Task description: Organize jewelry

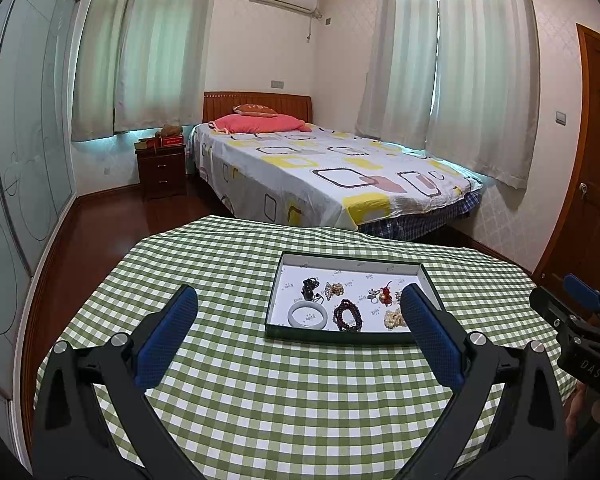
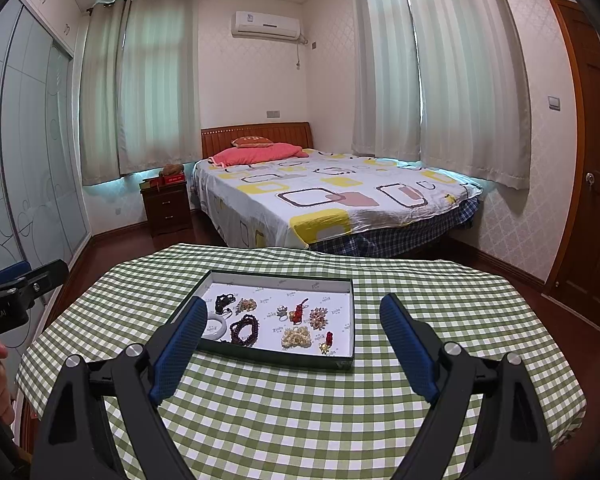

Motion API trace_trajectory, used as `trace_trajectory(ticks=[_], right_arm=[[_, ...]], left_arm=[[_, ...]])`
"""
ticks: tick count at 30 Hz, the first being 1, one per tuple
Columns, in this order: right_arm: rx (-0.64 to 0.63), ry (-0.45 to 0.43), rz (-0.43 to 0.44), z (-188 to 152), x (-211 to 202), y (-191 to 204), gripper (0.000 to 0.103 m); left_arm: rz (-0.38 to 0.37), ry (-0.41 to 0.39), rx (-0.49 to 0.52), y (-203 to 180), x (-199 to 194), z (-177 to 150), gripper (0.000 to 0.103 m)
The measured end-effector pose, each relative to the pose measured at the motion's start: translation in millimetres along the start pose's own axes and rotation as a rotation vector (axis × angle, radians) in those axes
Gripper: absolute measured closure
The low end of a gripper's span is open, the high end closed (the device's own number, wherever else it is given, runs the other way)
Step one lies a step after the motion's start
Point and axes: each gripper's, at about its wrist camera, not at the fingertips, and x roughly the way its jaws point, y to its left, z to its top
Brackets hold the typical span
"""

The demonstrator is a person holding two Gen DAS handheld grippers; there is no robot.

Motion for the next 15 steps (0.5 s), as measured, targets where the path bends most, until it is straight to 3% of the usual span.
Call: trace_trajectory(ticks=[15], right_arm=[[0.0, 0.003, 0.001, 0.3, 0.0, 0.7, 0.018]], left_arm=[[-0.001, -0.006, -0.005, -0.5, -0.2, 0.3, 0.004]])
